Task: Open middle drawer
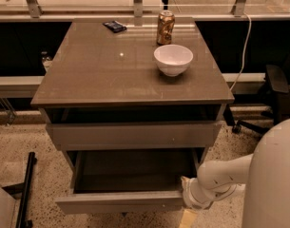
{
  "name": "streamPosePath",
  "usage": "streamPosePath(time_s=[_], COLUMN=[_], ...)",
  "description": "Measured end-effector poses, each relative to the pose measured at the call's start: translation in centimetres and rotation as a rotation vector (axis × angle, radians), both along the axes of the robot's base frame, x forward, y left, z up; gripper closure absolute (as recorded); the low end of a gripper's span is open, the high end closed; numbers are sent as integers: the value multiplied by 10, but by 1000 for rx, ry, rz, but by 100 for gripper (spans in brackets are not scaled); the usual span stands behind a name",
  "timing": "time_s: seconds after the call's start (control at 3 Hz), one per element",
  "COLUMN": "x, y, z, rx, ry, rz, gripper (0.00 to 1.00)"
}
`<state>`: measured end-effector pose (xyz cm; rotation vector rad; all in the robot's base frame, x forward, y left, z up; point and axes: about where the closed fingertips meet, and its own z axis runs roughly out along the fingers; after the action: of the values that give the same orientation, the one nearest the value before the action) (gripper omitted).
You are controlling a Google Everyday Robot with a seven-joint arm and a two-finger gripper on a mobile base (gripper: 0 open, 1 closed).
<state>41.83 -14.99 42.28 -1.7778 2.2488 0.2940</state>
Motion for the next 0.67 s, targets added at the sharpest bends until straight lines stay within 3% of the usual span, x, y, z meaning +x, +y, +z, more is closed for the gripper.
streamPosePath(time_s=[0.33,0.67], x=[-13,-34], y=[-3,-8], z=[3,-3], rx=[-18,-41], ry=[0,31], rz=[33,76], gripper=[0,3])
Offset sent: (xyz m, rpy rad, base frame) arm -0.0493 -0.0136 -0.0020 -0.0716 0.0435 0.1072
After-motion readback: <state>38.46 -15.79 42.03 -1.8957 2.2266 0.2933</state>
